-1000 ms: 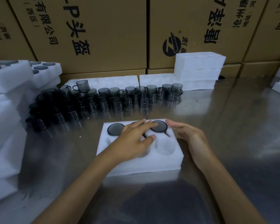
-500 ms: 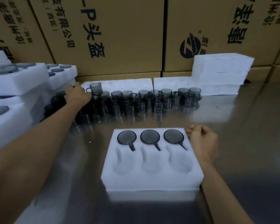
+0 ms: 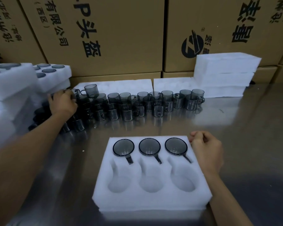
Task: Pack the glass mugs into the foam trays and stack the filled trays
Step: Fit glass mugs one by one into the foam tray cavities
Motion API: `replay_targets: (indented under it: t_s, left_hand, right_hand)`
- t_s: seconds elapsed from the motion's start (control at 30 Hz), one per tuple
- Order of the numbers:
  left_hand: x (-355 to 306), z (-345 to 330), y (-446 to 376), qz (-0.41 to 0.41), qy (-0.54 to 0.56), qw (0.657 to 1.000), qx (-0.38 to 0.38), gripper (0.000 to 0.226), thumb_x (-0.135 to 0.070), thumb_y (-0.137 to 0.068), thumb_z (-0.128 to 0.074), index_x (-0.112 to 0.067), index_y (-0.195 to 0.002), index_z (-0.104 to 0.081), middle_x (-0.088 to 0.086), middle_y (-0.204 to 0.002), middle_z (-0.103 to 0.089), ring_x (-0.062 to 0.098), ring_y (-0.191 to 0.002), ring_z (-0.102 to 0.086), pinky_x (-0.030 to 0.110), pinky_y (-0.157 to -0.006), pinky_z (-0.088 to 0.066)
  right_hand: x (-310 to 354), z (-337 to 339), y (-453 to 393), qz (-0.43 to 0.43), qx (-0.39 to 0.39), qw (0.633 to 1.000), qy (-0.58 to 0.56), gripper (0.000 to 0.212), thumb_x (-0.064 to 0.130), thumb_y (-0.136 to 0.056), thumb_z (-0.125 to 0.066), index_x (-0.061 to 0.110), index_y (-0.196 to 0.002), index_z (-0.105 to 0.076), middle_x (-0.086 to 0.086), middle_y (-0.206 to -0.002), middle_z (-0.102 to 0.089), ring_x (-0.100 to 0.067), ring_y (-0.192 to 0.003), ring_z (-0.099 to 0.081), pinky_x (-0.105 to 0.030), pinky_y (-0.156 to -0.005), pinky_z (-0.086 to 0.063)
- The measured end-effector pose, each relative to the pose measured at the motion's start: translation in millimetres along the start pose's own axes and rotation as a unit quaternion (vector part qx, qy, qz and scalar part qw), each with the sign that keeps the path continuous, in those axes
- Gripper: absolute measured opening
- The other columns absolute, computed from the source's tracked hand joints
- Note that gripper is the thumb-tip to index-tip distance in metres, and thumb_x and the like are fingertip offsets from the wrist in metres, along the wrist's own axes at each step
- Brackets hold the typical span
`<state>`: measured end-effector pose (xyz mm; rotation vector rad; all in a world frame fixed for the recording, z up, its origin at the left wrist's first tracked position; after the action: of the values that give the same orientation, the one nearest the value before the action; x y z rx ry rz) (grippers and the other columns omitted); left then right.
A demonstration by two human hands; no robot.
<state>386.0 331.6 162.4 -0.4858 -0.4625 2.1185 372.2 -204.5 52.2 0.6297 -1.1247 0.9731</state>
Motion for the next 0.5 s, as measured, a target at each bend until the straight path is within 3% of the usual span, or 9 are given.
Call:
replay_targets:
  t_s: [0.17,0.27,0.4,0.5]
  left_hand:
    - [-4,36,27,0.035,0.112,0.991,-0.061,0.032,-0.011,-0.091,-0.054,-0.005,-0.122,-0.059,0.026,-0.129,-0.050,0.044,-0.119,-0.046,0.050,-0.107,-0.031]
    - [-26,63,64,0.035,0.230,0.966,-0.114,0.027,-0.012,-0.091,-0.057,-0.001,-0.116,-0.061,0.027,-0.129,-0.042,0.043,-0.114,-0.048,0.043,-0.106,-0.037]
    - [-80,79,123,-0.038,0.364,0.929,-0.063,0.012,-0.014,-0.087,-0.070,-0.012,-0.099,-0.066,0.010,-0.125,-0.042,0.028,-0.103,-0.057,0.035,-0.101,-0.045]
    - [-114,93,169,-0.105,0.428,0.898,-0.010,0.029,-0.014,-0.084,-0.075,-0.023,-0.108,-0.063,-0.003,-0.119,-0.042,0.007,-0.099,-0.056,0.033,-0.097,-0.050]
  right_hand:
    - [4,1,3,0.001,0.018,1.000,0.000,0.025,0.027,-0.083,-0.046,0.032,-0.084,-0.070,0.008,-0.084,-0.073,-0.023,-0.085,-0.063,-0.033,-0.078,-0.044]
    - [7,3,7,-0.004,0.031,0.999,-0.017,0.025,0.026,-0.084,-0.046,0.032,-0.082,-0.070,0.006,-0.085,-0.073,-0.024,-0.088,-0.065,-0.036,-0.083,-0.049]
    - [8,6,11,-0.004,0.064,0.994,-0.090,0.026,0.017,-0.085,-0.047,0.026,-0.082,-0.071,0.002,-0.083,-0.074,-0.029,-0.088,-0.069,-0.051,-0.087,-0.055]
    - [6,12,8,-0.008,0.077,0.986,-0.145,0.027,0.008,-0.089,-0.045,0.016,-0.084,-0.070,-0.003,-0.076,-0.071,-0.028,-0.080,-0.067,-0.049,-0.076,-0.058]
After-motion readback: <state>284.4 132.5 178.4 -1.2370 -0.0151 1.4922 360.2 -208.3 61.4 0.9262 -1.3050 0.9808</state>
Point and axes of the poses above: each hand's wrist, its own y-axis away from the middle knuckle, its own z-axis out of the back of the hand, x = y × z, the point moved 10 cm from there along -y, towards the middle knuckle
